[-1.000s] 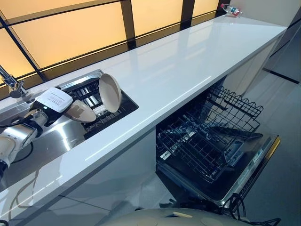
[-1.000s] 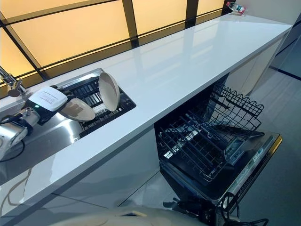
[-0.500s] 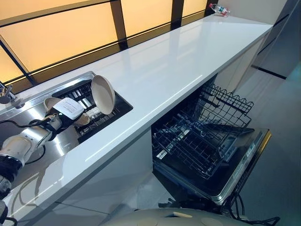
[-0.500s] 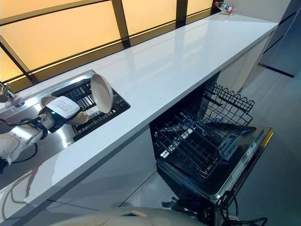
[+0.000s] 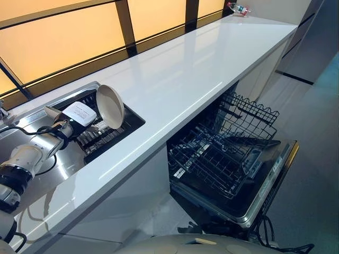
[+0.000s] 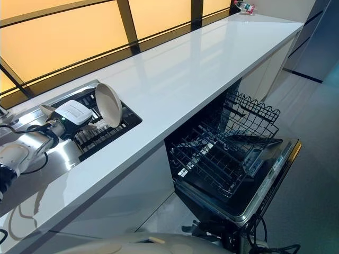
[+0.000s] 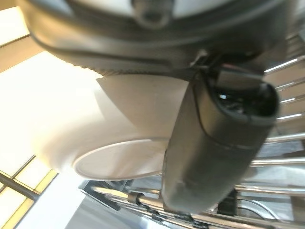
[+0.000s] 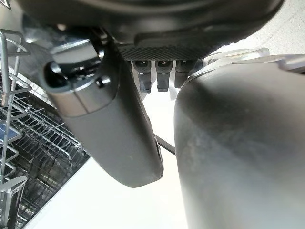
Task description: Pick up plates and place into dishwasher.
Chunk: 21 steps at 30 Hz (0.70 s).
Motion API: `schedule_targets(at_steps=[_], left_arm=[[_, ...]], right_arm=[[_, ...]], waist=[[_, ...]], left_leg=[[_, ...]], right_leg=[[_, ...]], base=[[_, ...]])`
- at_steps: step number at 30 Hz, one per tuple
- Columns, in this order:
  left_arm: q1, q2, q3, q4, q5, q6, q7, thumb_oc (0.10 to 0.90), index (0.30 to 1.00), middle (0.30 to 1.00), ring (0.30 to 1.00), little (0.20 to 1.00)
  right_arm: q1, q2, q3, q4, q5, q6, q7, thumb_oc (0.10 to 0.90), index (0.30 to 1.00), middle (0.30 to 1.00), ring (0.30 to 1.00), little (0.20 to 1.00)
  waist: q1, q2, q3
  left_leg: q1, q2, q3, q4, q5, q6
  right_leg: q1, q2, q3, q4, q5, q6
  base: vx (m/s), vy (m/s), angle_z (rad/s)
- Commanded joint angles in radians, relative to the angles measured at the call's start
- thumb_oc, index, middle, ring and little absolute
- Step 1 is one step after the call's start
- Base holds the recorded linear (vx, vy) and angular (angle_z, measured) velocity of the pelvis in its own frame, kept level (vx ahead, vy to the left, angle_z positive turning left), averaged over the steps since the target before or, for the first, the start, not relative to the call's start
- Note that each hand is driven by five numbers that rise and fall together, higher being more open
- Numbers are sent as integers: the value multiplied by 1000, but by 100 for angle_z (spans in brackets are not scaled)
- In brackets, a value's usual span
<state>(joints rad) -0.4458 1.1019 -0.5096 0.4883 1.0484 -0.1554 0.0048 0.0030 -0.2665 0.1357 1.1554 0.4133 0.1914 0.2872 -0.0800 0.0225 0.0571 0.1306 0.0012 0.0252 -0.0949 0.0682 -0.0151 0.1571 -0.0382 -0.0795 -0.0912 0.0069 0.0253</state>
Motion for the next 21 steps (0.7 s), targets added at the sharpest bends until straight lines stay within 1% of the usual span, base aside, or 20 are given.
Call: schedule_targets(at_steps=[1, 2, 3, 6, 7, 9, 11, 12, 13, 14, 15, 16, 18, 21], left_arm=[[-203, 158, 163, 52, -80, 101, 81, 100, 300, 300, 300, 200], [-201, 162, 170, 50, -83, 102, 83, 100, 300, 300, 300, 200], [-198, 190, 197, 34, -131, 99, 97, 100, 300, 300, 300, 200], [-178, 217, 241, 9, -173, 93, 114, 100, 300, 300, 300, 200], [-158, 234, 278, -8, -201, 87, 133, 100, 300, 300, 300, 200], [-146, 245, 298, -25, -222, 86, 141, 100, 300, 300, 300, 200], [-108, 258, 348, -60, -253, 80, 166, 100, 300, 300, 300, 200], [-66, 261, 395, -92, -274, 78, 182, 100, 300, 300, 300, 200], [-50, 265, 414, -96, -284, 68, 197, 100, 300, 300, 300, 200], [-31, 262, 434, -123, -292, 75, 203, 100, 300, 300, 300, 200], [-23, 262, 448, -141, -302, 77, 202, 100, 300, 300, 300, 200], [-23, 263, 466, -164, -316, 74, 200, 100, 300, 300, 300, 200], [-12, 270, 497, -195, -337, 71, 200, 100, 300, 300, 300, 200], [17, 274, 531, -227, -355, 63, 220, 100, 300, 300, 300, 200]], right_arm=[[-3, -45, 11, -3, 36, 16, -27, 800, 900, 900, 900, 900], [-3, -45, 10, -3, 37, 16, -29, 800, 900, 900, 900, 900], [-2, -46, 6, 0, 47, 14, -30, 800, 900, 900, 900, 900], [-1, -46, 2, -4, 52, 7, -31, 800, 900, 900, 900, 900], [2, -52, -1, -25, 63, -5, -14, 800, 900, 900, 900, 900], [3, -54, 1, -55, 80, -9, -4, 800, 900, 900, 900, 900], [6, -56, 8, -150, 154, -1, 16, 800, 900, 900, 900, 900], [11, -54, 15, -252, 251, 2, 25, 800, 900, 900, 900, 900], [14, -51, 0, -261, 279, -17, 63, 800, 900, 900, 900, 900], [15, -41, -8, -262, 325, -49, 105, 800, 900, 900, 900, 900], [17, -33, -10, -281, 365, -57, 123, 800, 900, 900, 900, 900], [30, -15, -12, -351, 425, -55, 133, 800, 900, 900, 900, 900], [80, 11, -9, -520, 515, -17, 110, 800, 900, 900, 900, 900], [129, 39, 1, -676, 560, 9, 94, 800, 900, 900, 900, 900]], waist=[[13, 39, 13], [13, 40, 13], [20, 40, 12], [26, 40, 10], [32, 39, 12], [34, 39, 13], [39, 36, 14], [41, 34, 13], [43, 35, 13], [42, 38, 11], [41, 39, 10], [37, 39, 10], [20, 39, 9], [4, 37, 9]], left_leg=[[42, -87, 46, 8, -125, 73], [42, -87, 45, 8, -124, 74], [41, -87, 41, 8, -124, 73], [40, -88, 37, 8, -124, 73], [41, -87, 31, 8, -124, 73], [41, -87, 28, 8, -124, 72], [40, -88, 23, 8, -122, 73], [39, -88, 18, 8, -122, 72], [37, -88, 16, 8, -119, 71], [33, -88, 15, 8, -119, 71], [31, -90, 15, 8, -121, 72], [30, -92, 17, 8, -123, 73], [27, -93, 24, 8, -127, 73], [23, -94, 32, 8, -127, 72]], right_leg=[[-29, 48, 2, 33, 10, 50], [-28, 48, 1, 34, 10, 50], [-28, 47, -1, 34, 10, 50], [-26, 46, -4, 34, 9, 50], [-26, 45, -8, 35, 9, 50], [-26, 45, -10, 36, 9, 50], [-26, 42, -14, 38, 9, 49], [-26, 40, -17, 39, 7, 49], [-29, 41, -15, 42, 9, 49], [-33, 41, -13, 44, 10, 52], [-35, 40, -14, 43, 10, 53], [-35, 38, -17, 40, 11, 56], [-39, 34, -18, 34, 15, 63], [-45, 29, -17, 26, 23, 70]], base=[[0, 0, 0], [0, 0, 0], [0, 0, 0], [-13, -7, 2], [0, 0, 0], [-4, -5, 2], [-11, -15, 6], [-8, -16, 6], [-9, -15, 5], [-6, -8, 3], [0, 0, 0], [0, 0, 0], [-33, -2, 3], [-23, 1, -1]])
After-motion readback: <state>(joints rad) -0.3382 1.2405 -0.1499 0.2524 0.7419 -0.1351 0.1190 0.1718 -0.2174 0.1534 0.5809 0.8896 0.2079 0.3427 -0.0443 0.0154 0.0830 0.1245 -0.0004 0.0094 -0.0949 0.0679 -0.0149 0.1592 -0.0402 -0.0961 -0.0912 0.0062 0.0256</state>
